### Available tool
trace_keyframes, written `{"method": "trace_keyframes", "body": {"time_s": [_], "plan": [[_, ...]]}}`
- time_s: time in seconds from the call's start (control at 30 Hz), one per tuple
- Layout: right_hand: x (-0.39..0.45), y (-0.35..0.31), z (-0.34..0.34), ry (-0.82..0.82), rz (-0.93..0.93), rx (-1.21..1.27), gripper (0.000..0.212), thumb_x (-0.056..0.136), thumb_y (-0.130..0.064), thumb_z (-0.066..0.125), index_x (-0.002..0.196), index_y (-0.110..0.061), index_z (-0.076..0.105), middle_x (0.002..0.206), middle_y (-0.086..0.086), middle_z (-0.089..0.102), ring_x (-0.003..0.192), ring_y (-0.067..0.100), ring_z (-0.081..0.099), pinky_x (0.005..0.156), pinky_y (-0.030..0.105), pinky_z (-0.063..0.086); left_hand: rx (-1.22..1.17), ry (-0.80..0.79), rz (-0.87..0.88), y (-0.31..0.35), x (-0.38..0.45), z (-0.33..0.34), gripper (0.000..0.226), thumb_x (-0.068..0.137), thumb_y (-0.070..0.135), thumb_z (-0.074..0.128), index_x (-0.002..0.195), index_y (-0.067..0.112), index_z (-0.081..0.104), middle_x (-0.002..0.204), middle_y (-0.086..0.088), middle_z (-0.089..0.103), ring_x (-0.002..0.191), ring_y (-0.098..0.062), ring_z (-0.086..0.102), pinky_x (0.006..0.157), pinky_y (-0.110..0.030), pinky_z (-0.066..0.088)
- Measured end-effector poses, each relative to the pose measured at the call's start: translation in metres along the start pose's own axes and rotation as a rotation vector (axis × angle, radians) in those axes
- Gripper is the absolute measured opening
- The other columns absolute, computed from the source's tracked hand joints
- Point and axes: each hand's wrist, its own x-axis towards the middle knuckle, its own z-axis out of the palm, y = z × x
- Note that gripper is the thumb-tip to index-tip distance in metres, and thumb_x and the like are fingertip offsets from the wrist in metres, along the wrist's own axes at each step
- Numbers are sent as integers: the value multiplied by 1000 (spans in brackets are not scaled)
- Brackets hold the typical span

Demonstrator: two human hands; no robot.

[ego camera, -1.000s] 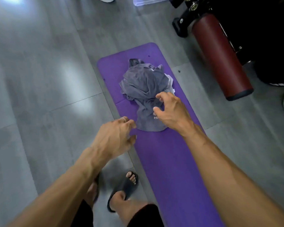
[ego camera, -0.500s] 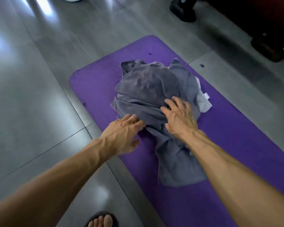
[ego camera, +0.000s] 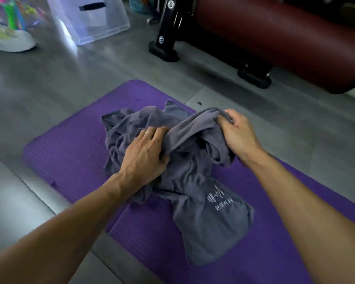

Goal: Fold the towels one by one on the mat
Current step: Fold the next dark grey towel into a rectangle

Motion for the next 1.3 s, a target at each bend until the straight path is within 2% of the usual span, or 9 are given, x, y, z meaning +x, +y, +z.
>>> {"method": "trace_keyframes", "body": {"time_s": [0.1,0.2,0.3,0.47,0.7,0.9,1.0,1.13,1.3], "plan": [[-5,7,-31,85,130,40,33,83,-40,57,74,-8,60,68,3,59,67,16,51,62,38,42,-32,-60,14,9,13,-2,32,80,25,63,109,14,56,98,-4,61,91,-27,57,76,-36,43],[-27,14,-81,51,239,24,35,95,-32,52,78,-4,65,80,12,66,76,19,55,68,37,43,-531,-208,-133,39,27,-12,3,90,13,60,92,12,62,77,-1,62,72,-17,59,67,-32,45],[-61,28,-142,50,313,11,47,100,-35,49,91,8,64,88,22,68,76,20,55,67,33,41,-817,-351,-193,92,35,-22,8,90,6,62,94,7,69,82,-11,69,74,-17,65,73,-35,52],[-125,63,-244,112,343,-11,42,103,-31,46,70,-8,59,60,-1,63,53,6,52,46,13,40,-818,-667,-145,198,40,-8,13,91,25,64,89,16,73,83,-3,76,77,-17,72,79,-29,56],[-210,144,-388,305,359,-239,51,101,-43,43,101,5,63,105,22,68,100,35,63,75,35,45,-524,-797,177,363,26,44,34,96,38,55,72,16,64,75,0,69,69,-15,62,67,-25,49],[-293,231,-482,116,499,-597,36,99,-23,51,64,-14,51,63,2,51,67,21,48,57,28,35,-463,-829,385,481,-16,120,31,93,32,63,86,2,65,69,-3,56,63,-12,49,59,-23,40],[-326,283,-494,-63,599,-662,7,86,-13,66,81,-17,63,84,0,66,91,24,62,75,29,49,-496,-869,451,514,-48,165,24,87,27,71,80,5,65,65,-1,47,59,-9,41,60,-23,35],[-340,328,-449,-148,512,-330,77,72,-34,83,139,-20,46,124,-10,49,121,7,48,104,23,37,-559,-931,404,538,-93,211,12,87,11,70,99,10,71,69,9,56,60,3,49,64,-12,42],[-328,379,-387,-177,289,-366,58,82,-41,70,134,-23,51,133,-7,57,124,13,50,104,33,41,-367,-881,278,520,-108,237,37,94,48,53,123,25,57,112,10,62,108,-7,59,90,-24,49]]}}
